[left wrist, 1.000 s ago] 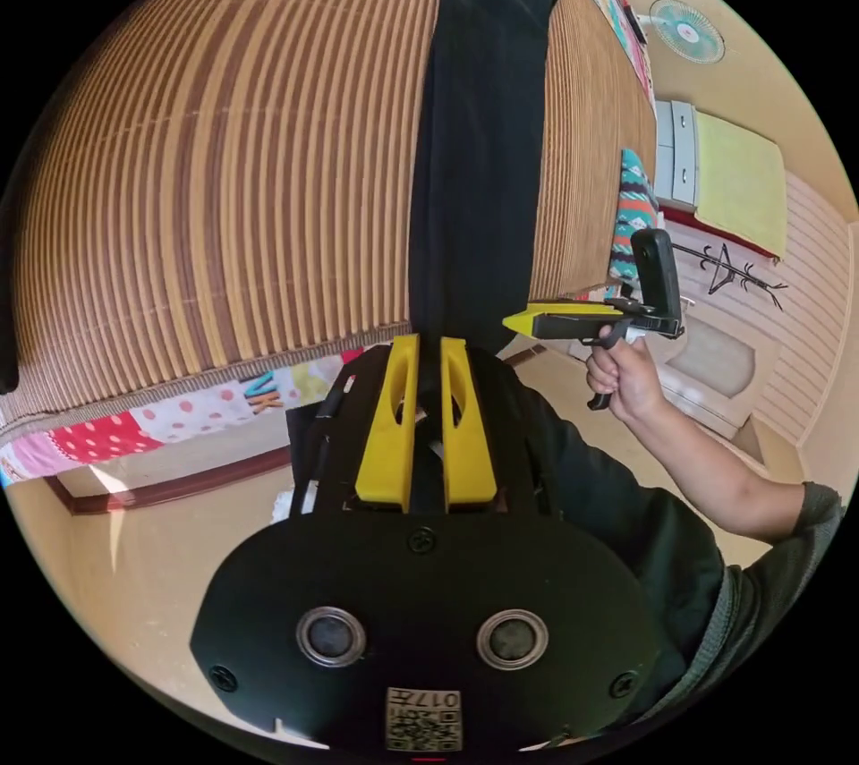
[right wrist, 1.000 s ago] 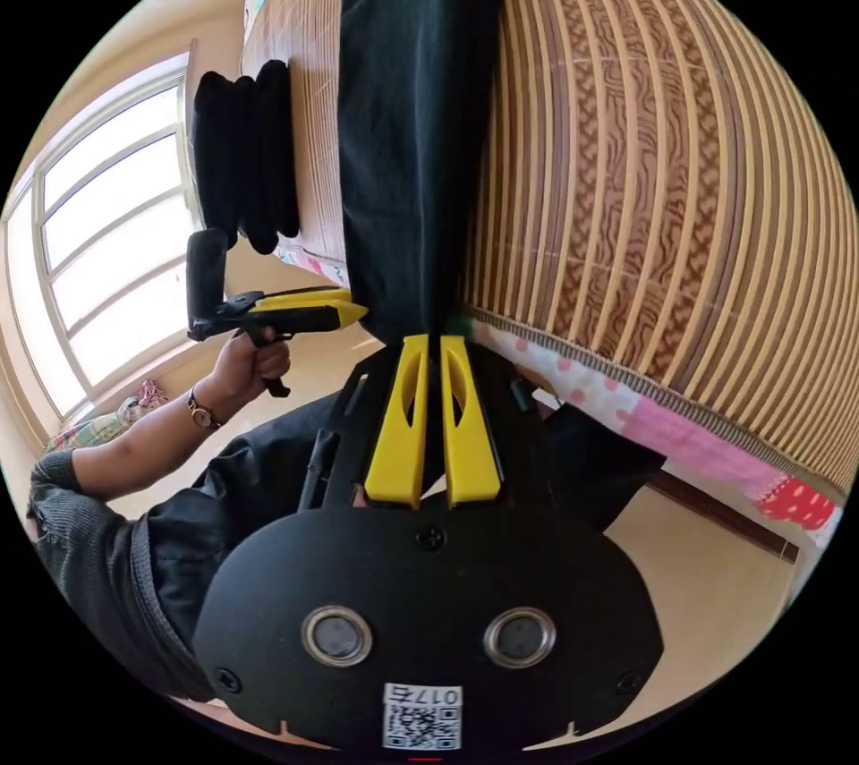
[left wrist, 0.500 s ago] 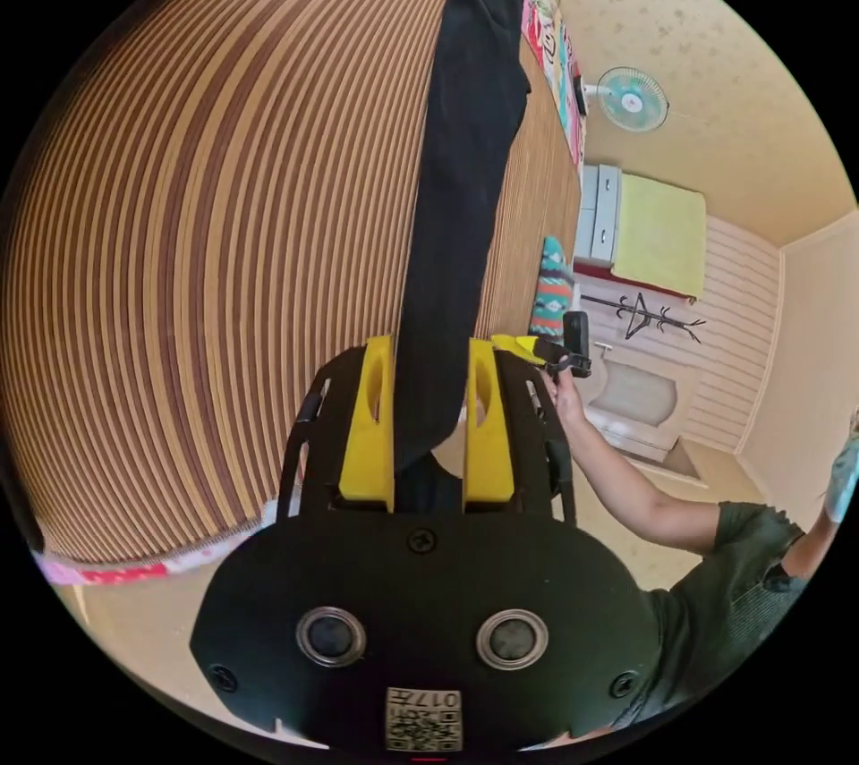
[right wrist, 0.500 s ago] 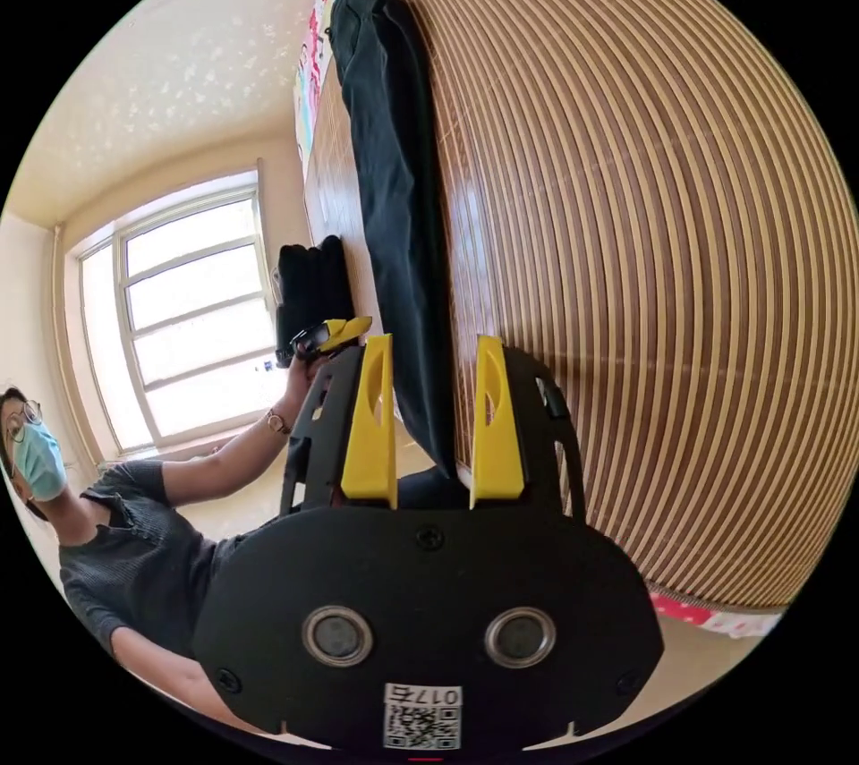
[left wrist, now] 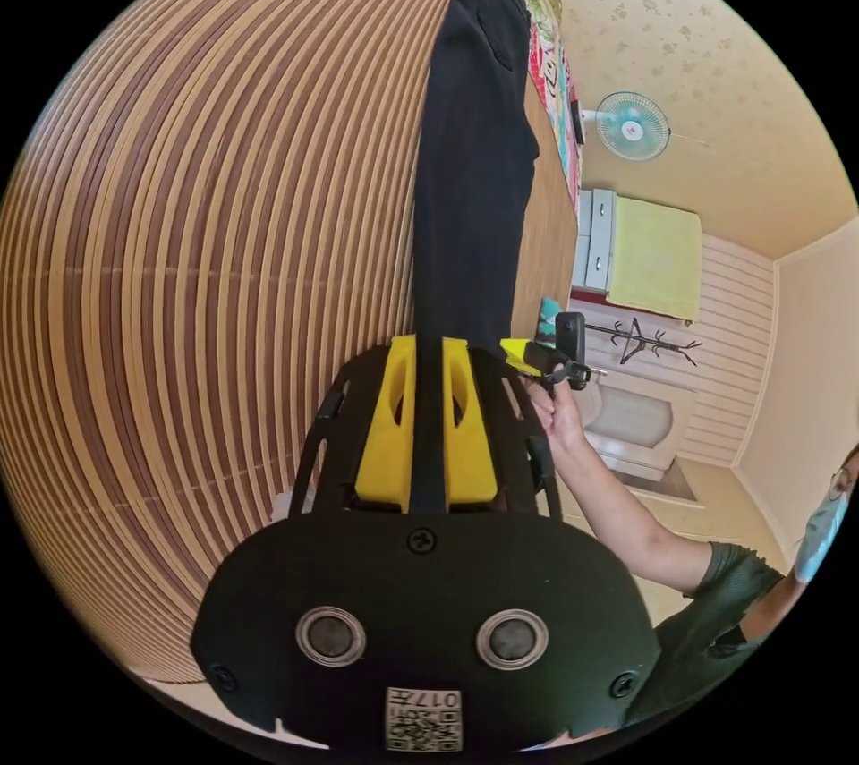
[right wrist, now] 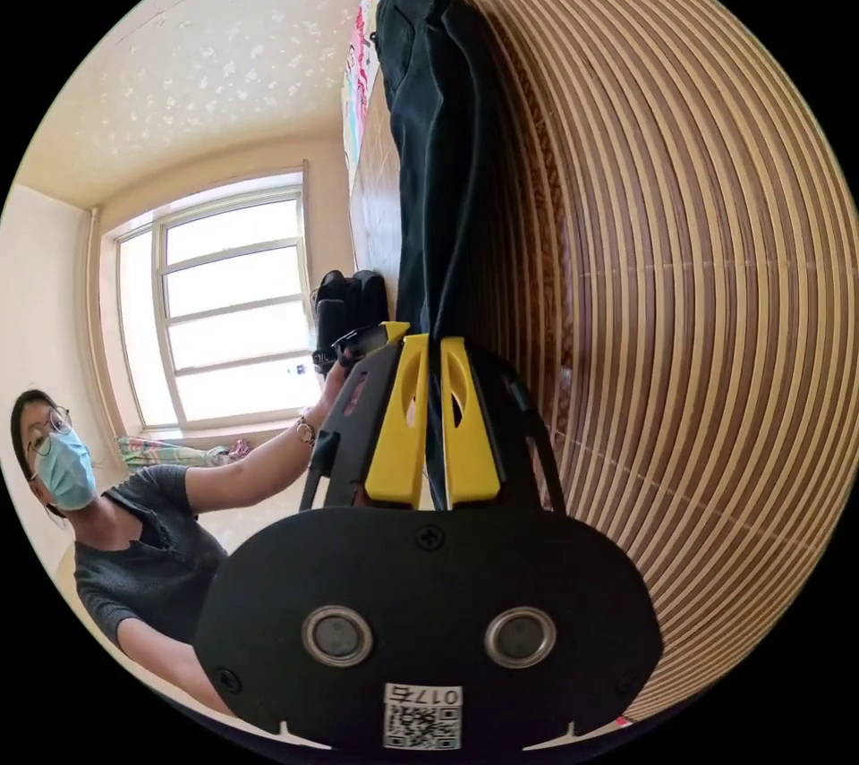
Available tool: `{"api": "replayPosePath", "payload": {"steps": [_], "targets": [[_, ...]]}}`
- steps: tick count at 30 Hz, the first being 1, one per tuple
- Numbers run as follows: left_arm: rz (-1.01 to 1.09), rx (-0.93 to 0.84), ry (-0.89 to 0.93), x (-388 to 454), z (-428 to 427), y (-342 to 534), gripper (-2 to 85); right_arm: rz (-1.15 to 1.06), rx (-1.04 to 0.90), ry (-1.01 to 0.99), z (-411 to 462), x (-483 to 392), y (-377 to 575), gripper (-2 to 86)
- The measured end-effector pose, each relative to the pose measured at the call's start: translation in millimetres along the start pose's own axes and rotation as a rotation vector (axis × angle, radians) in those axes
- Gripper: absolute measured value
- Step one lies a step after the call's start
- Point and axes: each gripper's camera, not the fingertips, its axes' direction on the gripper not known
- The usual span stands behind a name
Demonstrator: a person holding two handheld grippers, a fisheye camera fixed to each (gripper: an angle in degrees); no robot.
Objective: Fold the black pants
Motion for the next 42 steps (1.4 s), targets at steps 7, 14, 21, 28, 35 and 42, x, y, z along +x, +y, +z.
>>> {"api": "replayPosePath", "payload": {"steps": [7,14,21,28,35,42], "targets": [[0.205,0.000,0.299,48,-45,72,2.7,-0.211,-0.003,-0.218,-32,-67,83,2.6],[0.401,0.067,0.374,149,-112,202,3.8,-0.401,0.011,-0.293,-62,-177,192,2.5],[0.697,0.163,0.449,281,-187,296,1.8,-0.739,0.020,-0.316,-98,-317,254,2.2],[0.814,0.216,0.349,364,-228,286,2.7,-0.835,0.088,0.026,-108,-405,237,2.0],[0.592,0.173,0.121,321,-181,160,2.8,-0.605,0.107,0.126,-71,-313,118,2.2],[0.355,0.039,-0.002,215,-106,122,2.6,-0.378,0.022,0.280,-1,-216,107,2.8]]}}
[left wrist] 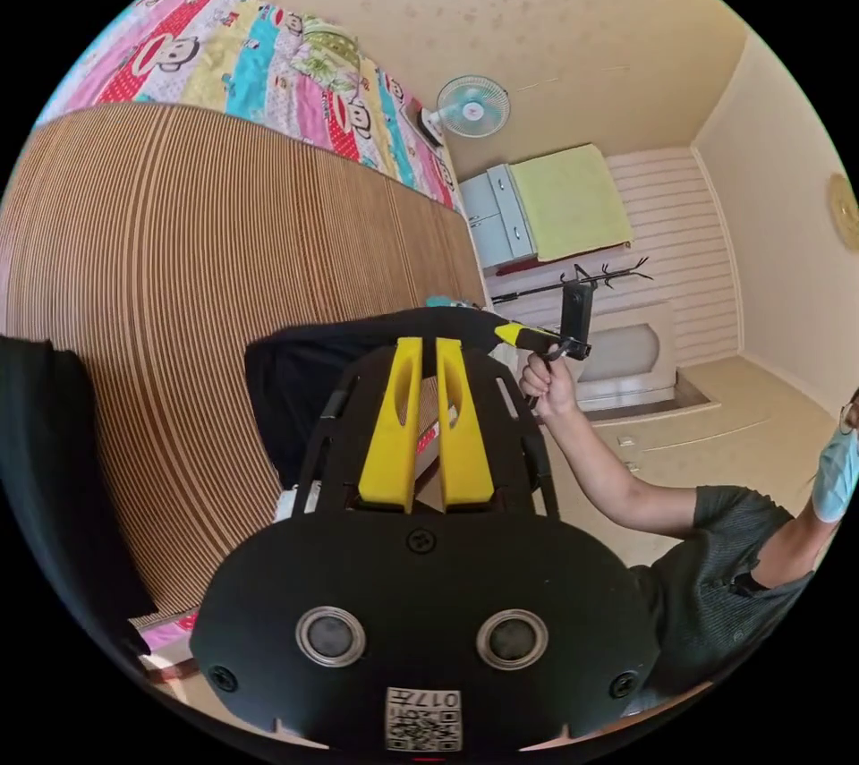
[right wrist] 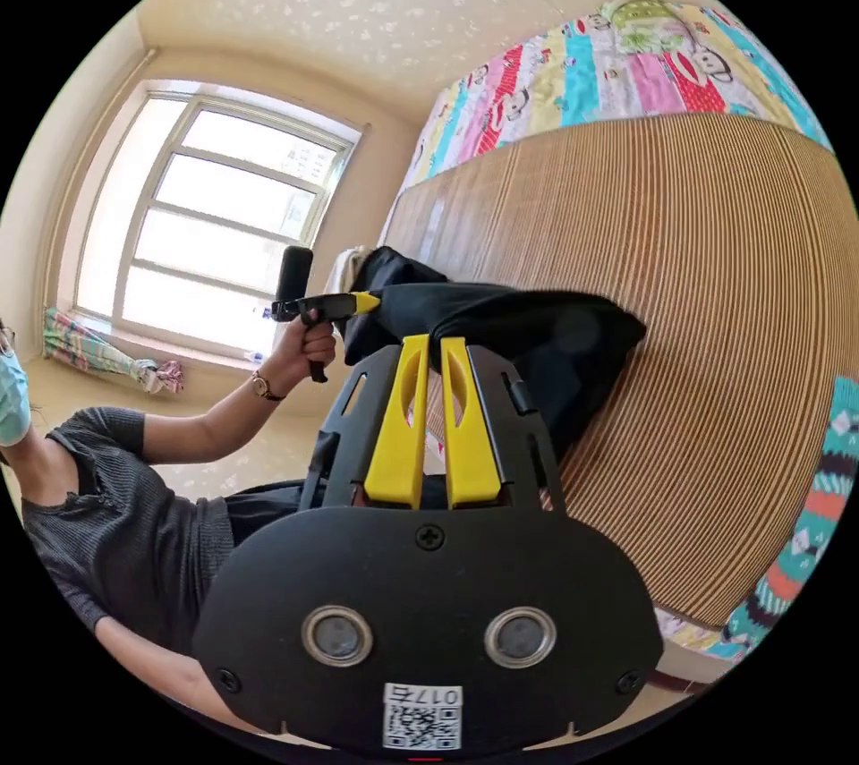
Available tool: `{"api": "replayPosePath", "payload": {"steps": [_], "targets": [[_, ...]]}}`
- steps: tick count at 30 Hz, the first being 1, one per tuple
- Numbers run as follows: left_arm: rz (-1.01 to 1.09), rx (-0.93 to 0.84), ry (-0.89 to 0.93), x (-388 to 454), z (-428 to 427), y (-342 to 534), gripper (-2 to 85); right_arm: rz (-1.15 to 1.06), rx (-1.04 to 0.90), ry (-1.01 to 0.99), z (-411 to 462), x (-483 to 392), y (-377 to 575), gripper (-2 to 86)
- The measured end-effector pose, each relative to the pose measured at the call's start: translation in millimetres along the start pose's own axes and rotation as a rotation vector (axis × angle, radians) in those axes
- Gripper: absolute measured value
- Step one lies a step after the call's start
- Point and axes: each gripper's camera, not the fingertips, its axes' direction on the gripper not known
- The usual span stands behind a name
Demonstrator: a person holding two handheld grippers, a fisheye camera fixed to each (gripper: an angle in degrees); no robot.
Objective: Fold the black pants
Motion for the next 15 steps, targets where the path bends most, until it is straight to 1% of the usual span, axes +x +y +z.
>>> {"api": "replayPosePath", "payload": {"steps": [4,6,7,8,9,10,12,14,15], "targets": [[-0.150,-0.108,0.020,-52,52,68,2.4,0.220,-0.088,-0.042,60,55,76,3.6],[-0.319,-0.171,0.039,-87,85,125,3.3,0.330,-0.126,-0.072,84,76,111,4.3],[-0.364,-0.176,0.042,-95,91,138,3.7,0.411,-0.158,-0.058,98,88,133,5.0],[-0.464,-0.181,0.041,-111,101,163,4.4,0.507,-0.204,-0.010,107,99,150,6.3],[-0.546,-0.180,0.036,-125,107,183,5.1,0.548,-0.221,0.016,110,104,156,6.9],[-0.573,-0.181,0.038,-131,108,190,5.6,0.592,-0.214,0.033,110,111,164,9.2],[-0.569,-0.181,0.099,-143,110,195,8.6,0.617,-0.150,-0.015,101,119,163,11.6],[-0.530,-0.158,0.074,-142,101,182,11.0,0.606,-0.040,-0.123,86,131,145,13.8],[-0.473,-0.140,0.038,-139,93,166,12.3,0.600,-0.021,-0.148,83,135,138,14.4]]}}
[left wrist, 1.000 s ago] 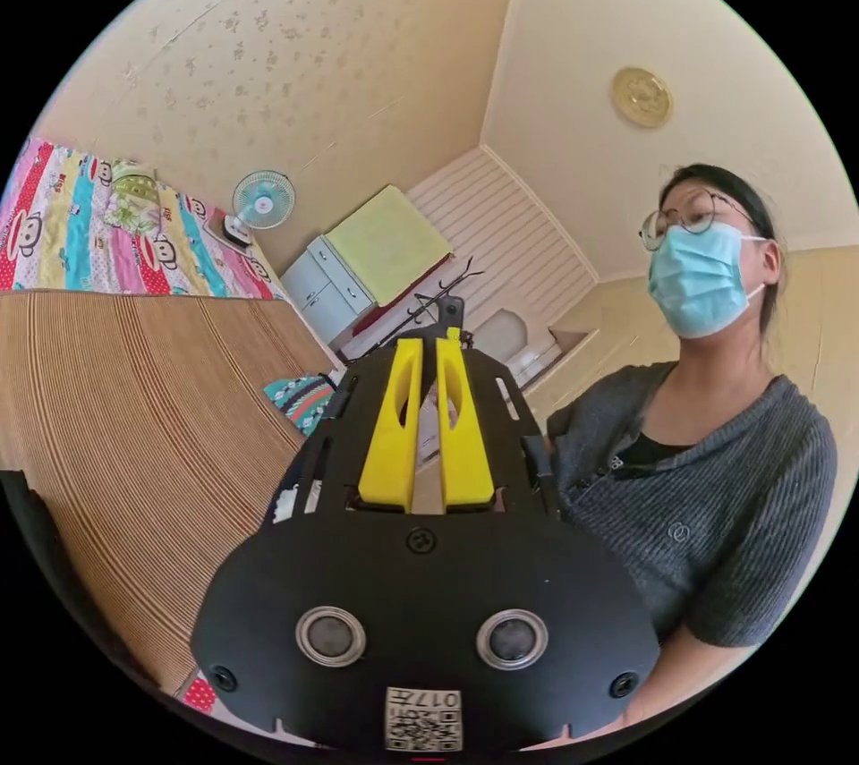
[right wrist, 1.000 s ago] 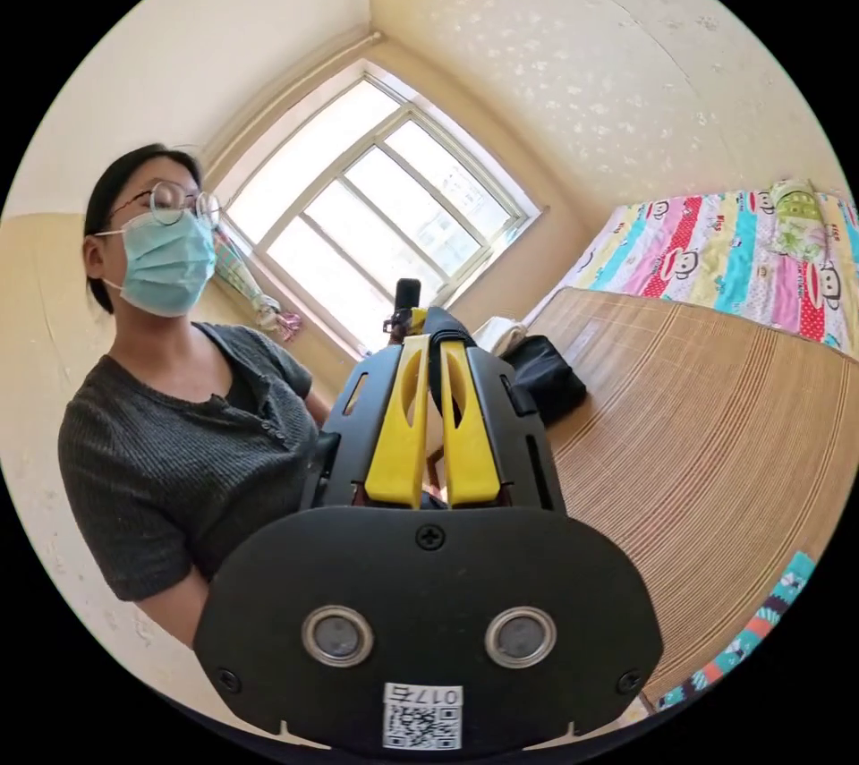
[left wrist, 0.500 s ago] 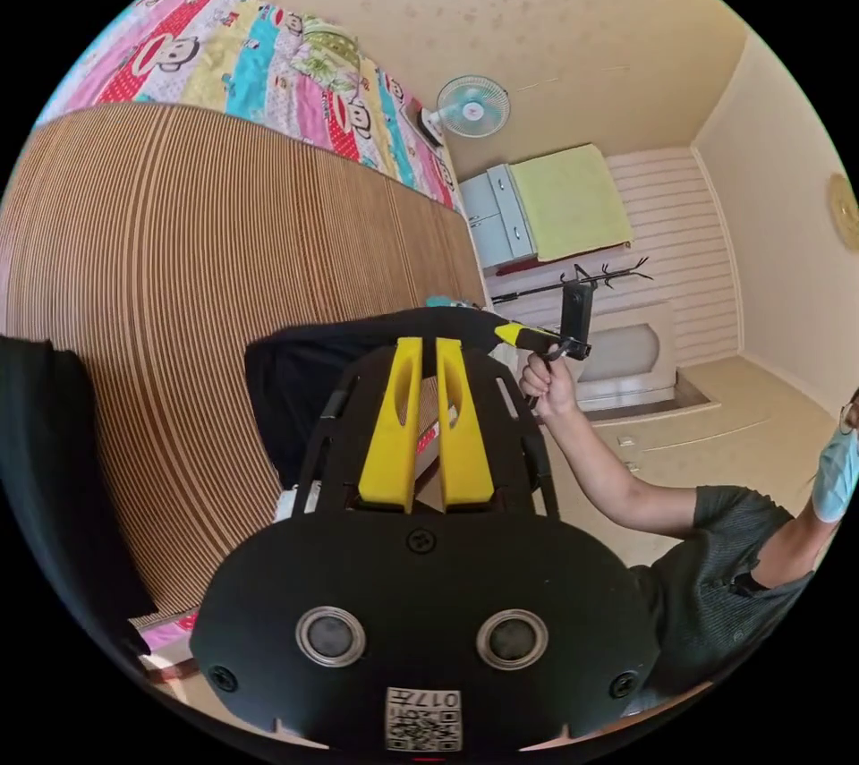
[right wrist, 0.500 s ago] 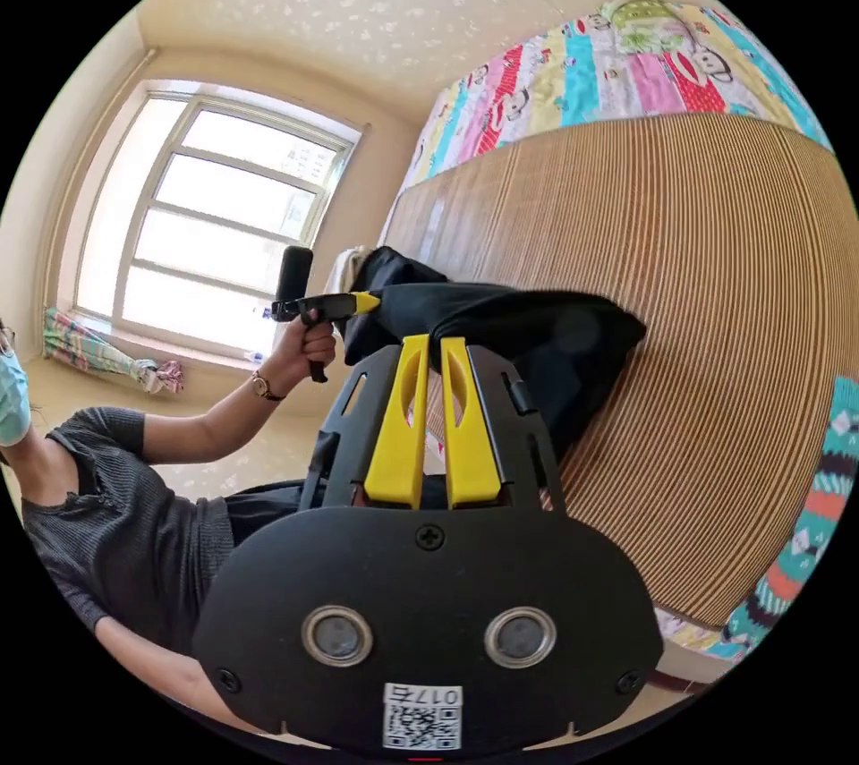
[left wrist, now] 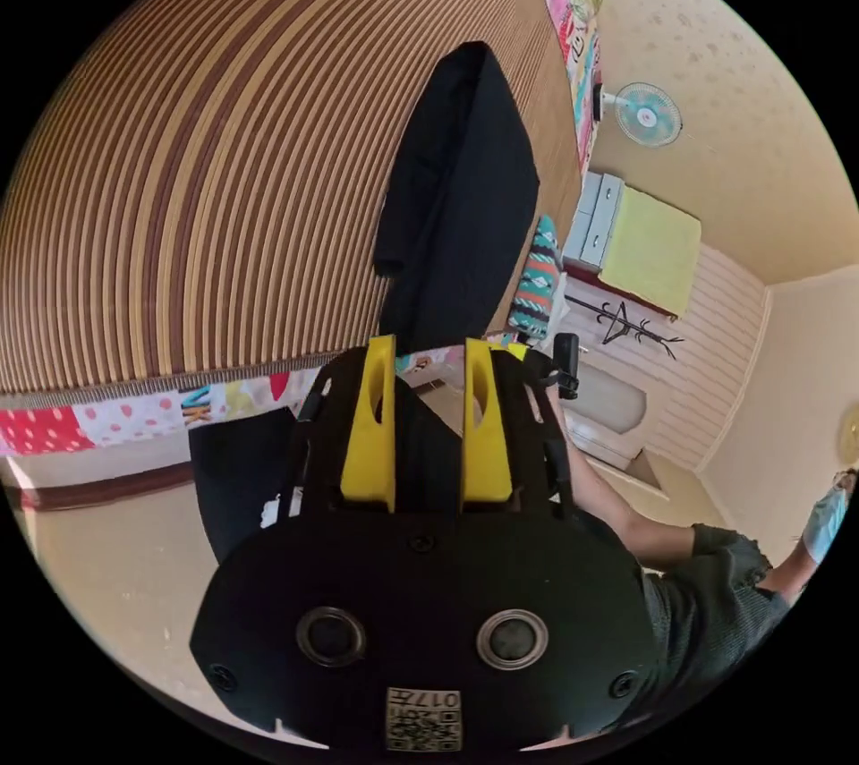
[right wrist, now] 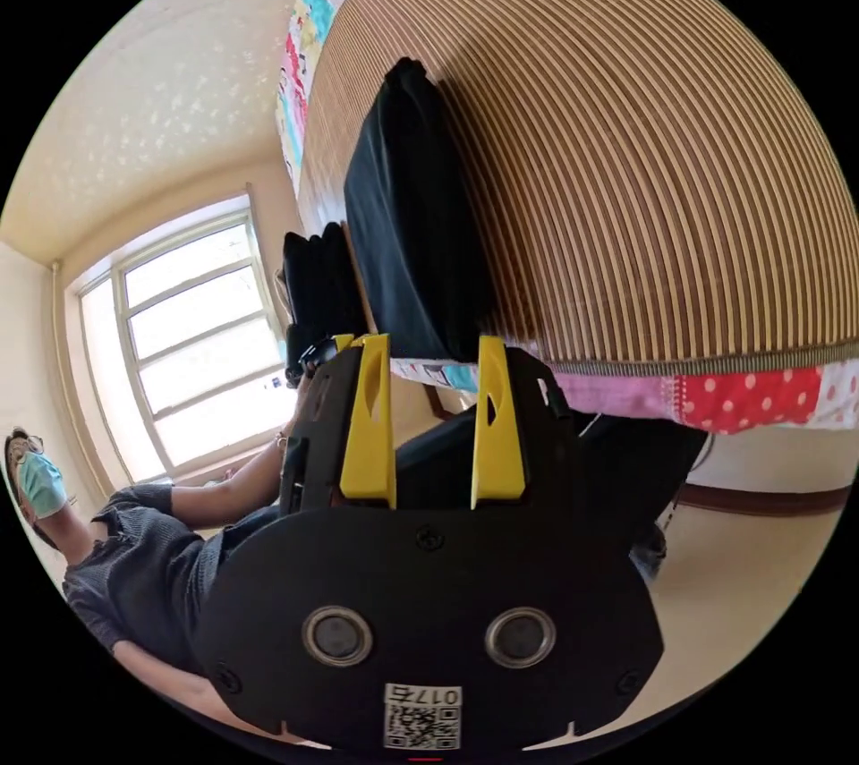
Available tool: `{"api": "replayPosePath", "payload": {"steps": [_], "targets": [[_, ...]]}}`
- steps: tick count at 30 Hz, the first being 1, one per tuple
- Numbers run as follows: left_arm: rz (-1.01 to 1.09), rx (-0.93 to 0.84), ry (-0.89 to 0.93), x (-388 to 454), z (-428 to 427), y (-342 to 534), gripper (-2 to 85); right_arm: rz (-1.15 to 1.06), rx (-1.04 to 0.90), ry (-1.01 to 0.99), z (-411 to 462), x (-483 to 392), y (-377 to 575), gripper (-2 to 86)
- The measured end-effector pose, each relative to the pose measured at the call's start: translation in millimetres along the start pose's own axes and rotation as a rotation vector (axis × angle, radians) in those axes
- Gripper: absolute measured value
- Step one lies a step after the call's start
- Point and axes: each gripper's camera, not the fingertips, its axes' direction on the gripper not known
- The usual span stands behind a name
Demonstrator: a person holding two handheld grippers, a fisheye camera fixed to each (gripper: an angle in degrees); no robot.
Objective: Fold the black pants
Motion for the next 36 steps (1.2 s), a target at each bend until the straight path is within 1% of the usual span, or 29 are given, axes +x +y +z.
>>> {"api": "replayPosePath", "payload": {"steps": [1,3,5,6,8,9,10,11,13,14,17,20,22,24,26,29,31,36], "targets": [[0.028,0.010,-0.022,5,-4,-6,12.8,-0.013,0.014,-0.039,-5,-2,-17,15.7],[0.103,0.043,-0.129,21,-15,-35,15.8,-0.025,0.018,-0.054,-9,-6,-45,17.3],[0.105,0.044,-0.146,22,-15,-57,16.3,-0.035,-0.009,-0.037,-6,-11,-81,19.0],[0.109,0.028,-0.120,20,-12,-72,16.4,-0.036,-0.020,-0.036,-4,-11,-90,19.3],[0.098,0.009,-0.122,17,-5,-89,16.1,-0.038,-0.074,-0.038,7,-11,-117,19.3],[0.102,-0.014,-0.153,18,1,-96,15.3,-0.037,-0.092,-0.034,10,-11,-123,18.8],[0.115,-0.022,-0.172,20,4,-97,14.8,-0.036,-0.141,-0.018,19,-9,-132,17.8],[0.130,-0.024,-0.231,25,7,-97,14.0,-0.049,-0.200,-0.005,29,-6,-138,16.2],[0.147,-0.003,-0.281,31,8,-89,13.3,-0.061,-0.226,0.017,35,-2,-141,14.8],[0.142,0.032,-0.278,33,7,-80,12.9,-0.065,-0.219,-0.016,33,3,-142,14.2],[0.062,0.061,-0.201,25,13,-60,9.4,-0.009,-0.222,-0.134,21,21,-137,13.0],[0.017,0.019,-0.099,19,24,-35,6.9,-0.011,-0.271,-0.136,3,29,-124,12.3],[0.036,-0.031,-0.087,28,31,-16,6.1,-0.032,-0.313,-0.134,-11,29,-111,11.9],[0.066,-0.045,-0.116,53,36,16,5.3,-0.052,-0.345,-0.158,-28,26,-96,11.4],[0.081,-0.009,-0.113,76,33,44,5.2,-0.062,-0.363,-0.222,-57,23,-77,10.9],[0.088,0.088,-0.019,112,25,87,5.1,-0.079,-0.386,-0.276,-93,18,-61,10.5],[0.108,0.133,0.018,133,26,106,5.0,-0.114,-0.403,-0.266,-113,11,-56,10.4],[0.129,0.200,-0.029,186,33,141,4.8,-0.220,-0.423,-0.208,-152,-17,-55,10.4]]}}
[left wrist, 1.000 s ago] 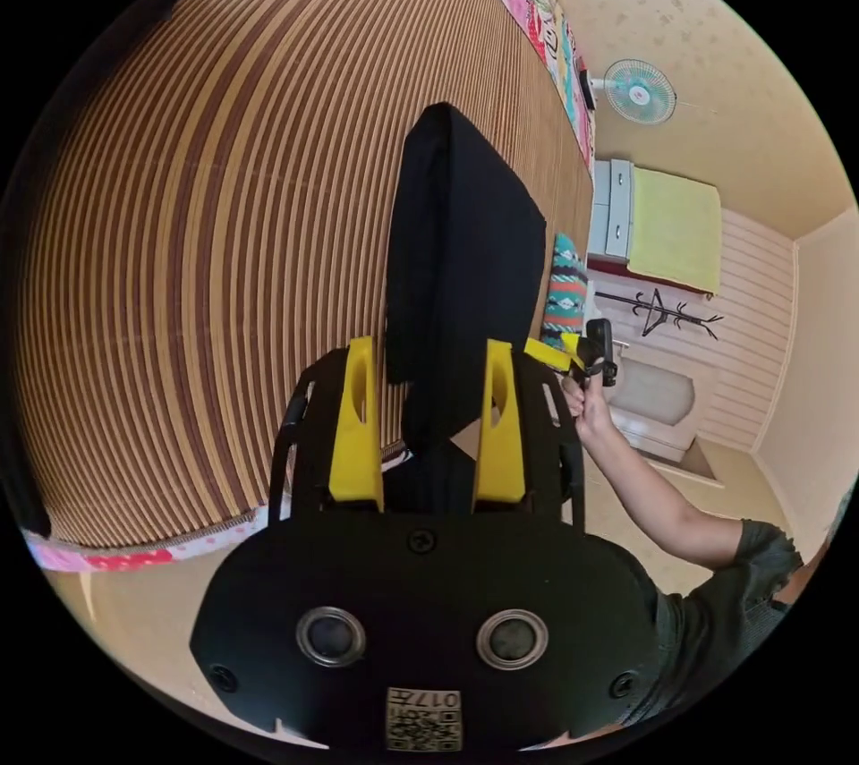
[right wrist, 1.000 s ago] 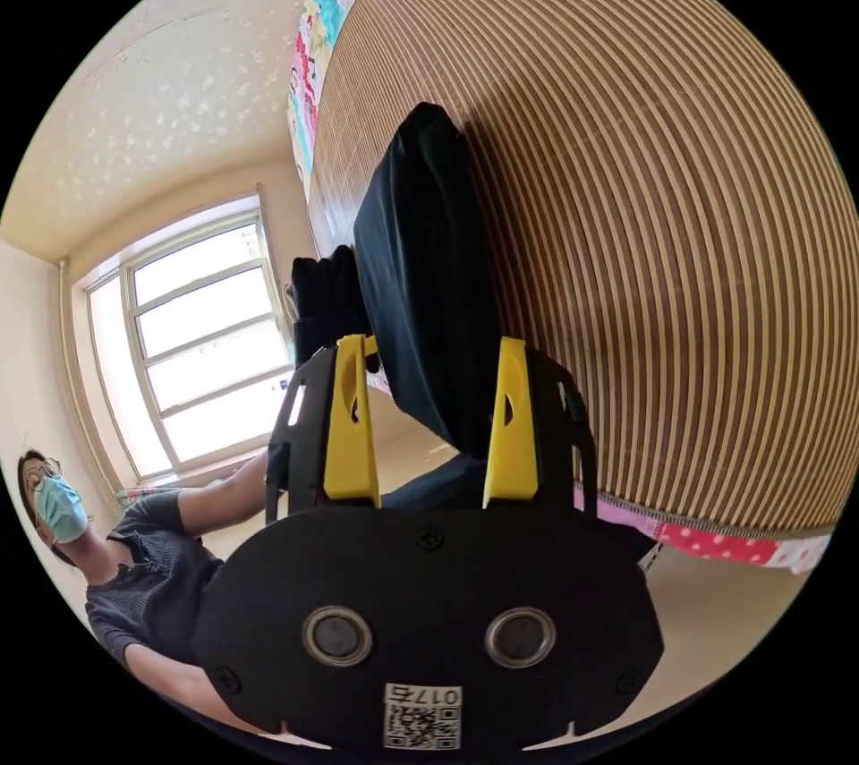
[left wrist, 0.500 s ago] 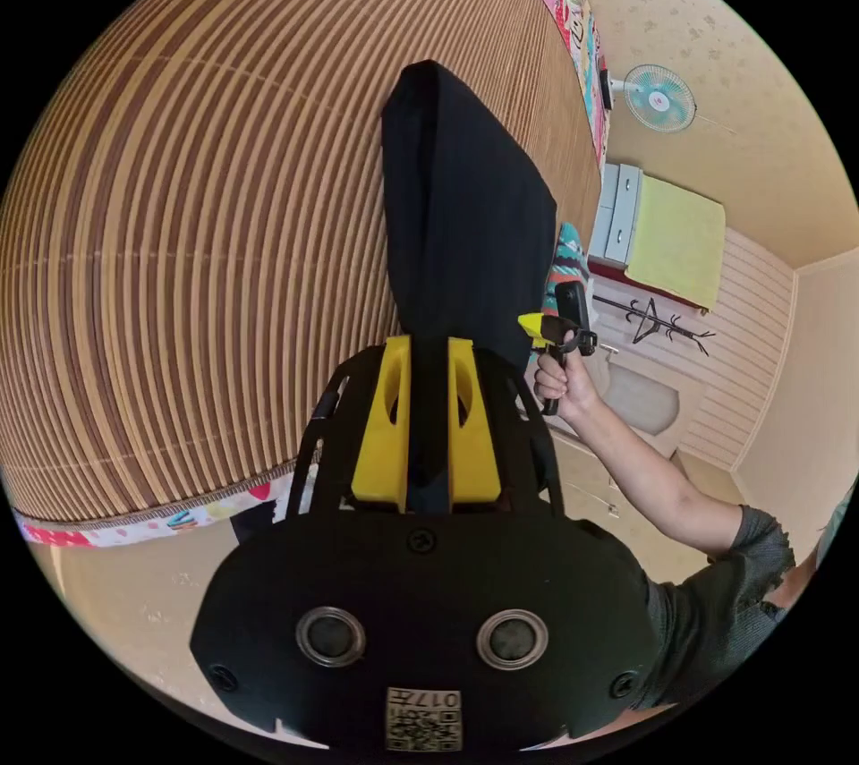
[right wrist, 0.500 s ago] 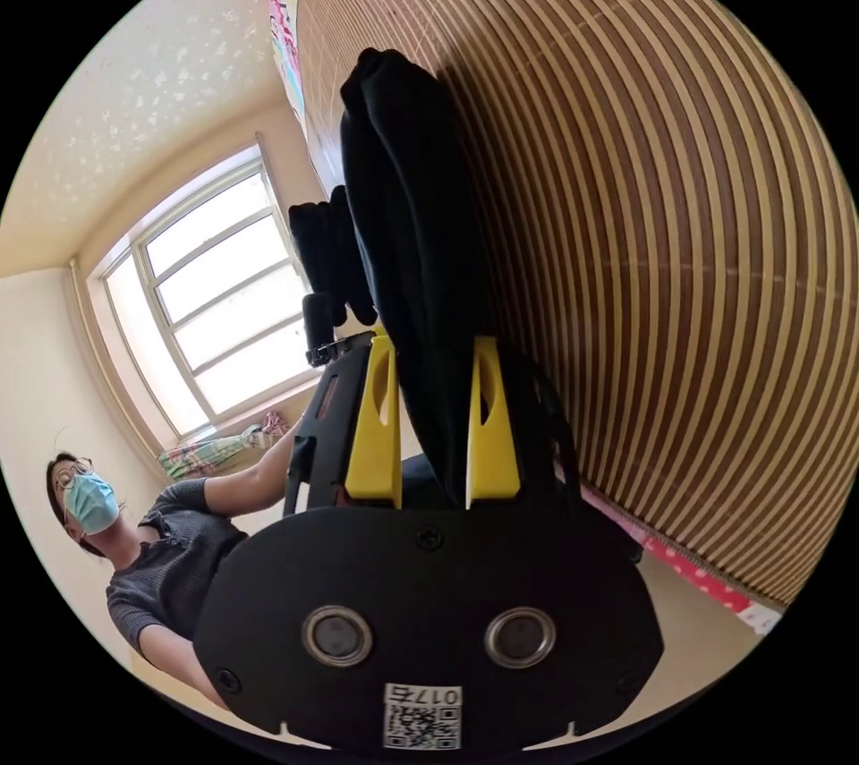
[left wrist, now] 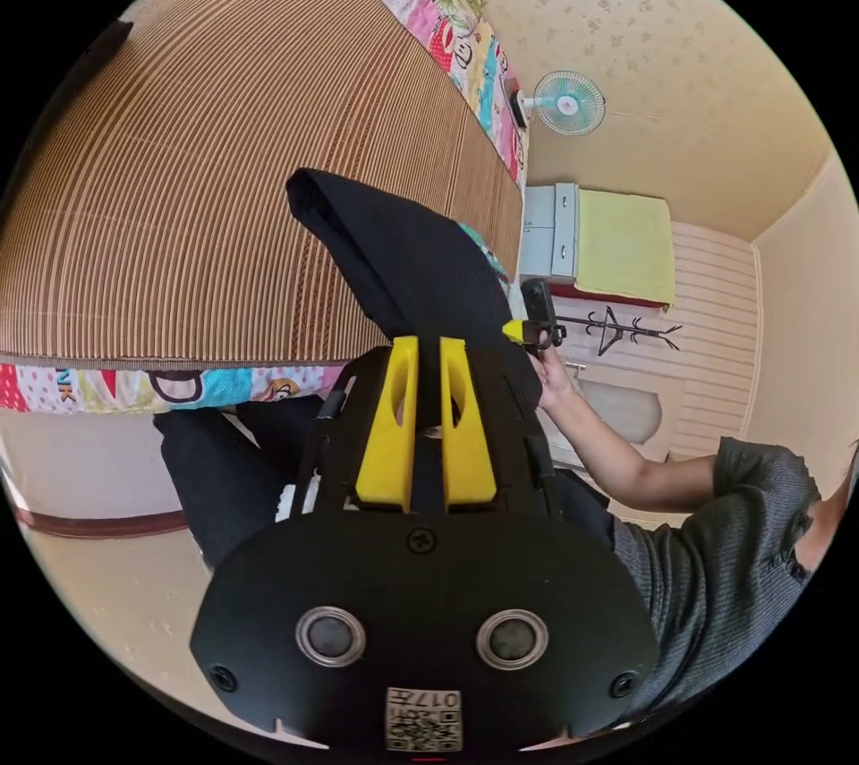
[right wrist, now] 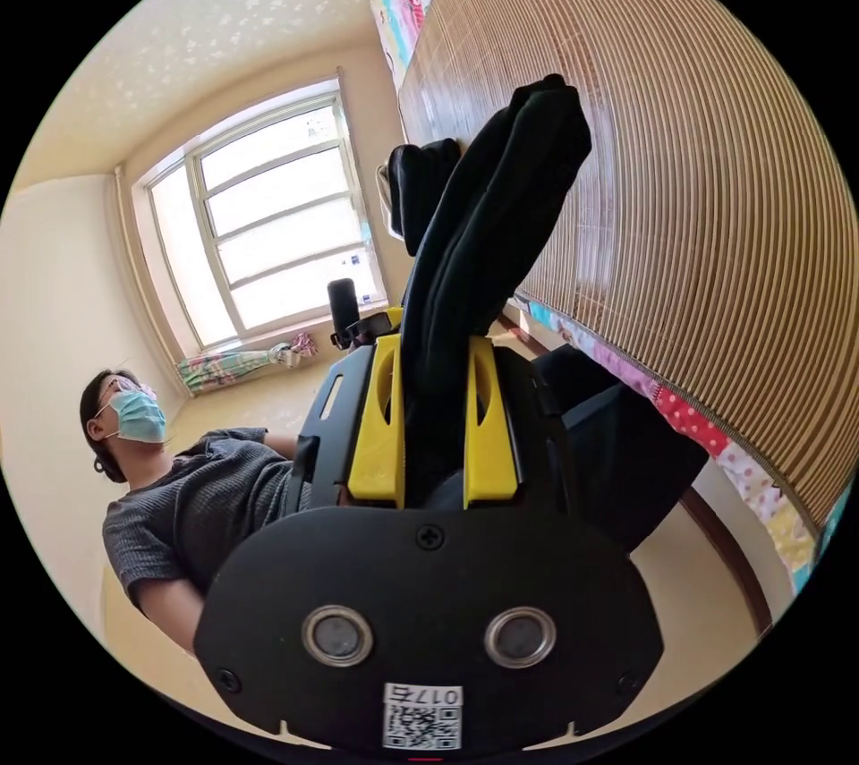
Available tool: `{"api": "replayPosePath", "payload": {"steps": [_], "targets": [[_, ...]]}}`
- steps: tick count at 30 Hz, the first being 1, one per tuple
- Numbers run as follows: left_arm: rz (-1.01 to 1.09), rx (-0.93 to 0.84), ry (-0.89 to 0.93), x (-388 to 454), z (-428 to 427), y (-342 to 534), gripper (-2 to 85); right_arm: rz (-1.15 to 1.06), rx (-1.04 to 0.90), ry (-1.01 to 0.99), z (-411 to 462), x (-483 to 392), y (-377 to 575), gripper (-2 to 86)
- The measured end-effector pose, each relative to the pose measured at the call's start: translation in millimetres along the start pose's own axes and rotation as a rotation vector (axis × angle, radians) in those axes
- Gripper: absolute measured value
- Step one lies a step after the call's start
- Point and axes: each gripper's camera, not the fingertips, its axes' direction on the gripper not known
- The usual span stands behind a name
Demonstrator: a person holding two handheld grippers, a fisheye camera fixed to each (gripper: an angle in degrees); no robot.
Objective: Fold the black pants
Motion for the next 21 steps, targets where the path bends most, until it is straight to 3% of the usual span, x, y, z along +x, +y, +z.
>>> {"api": "replayPosePath", "payload": {"steps": [6,10,17,21], "targets": [[0.023,0.058,-0.018,25,-38,23,4.8,-0.074,-0.071,0.093,16,-44,-13,10.3],[0.018,0.104,-0.019,12,-93,40,4.8,-0.127,-0.079,0.101,76,-68,-30,10.3],[-0.006,0.248,0.025,-65,-278,84,4.4,-0.223,-0.083,0.053,256,-111,-88,10.3],[0.025,0.295,-0.044,-111,-416,92,4.2,-0.318,-0.111,0.080,365,-152,-138,10.3]]}}
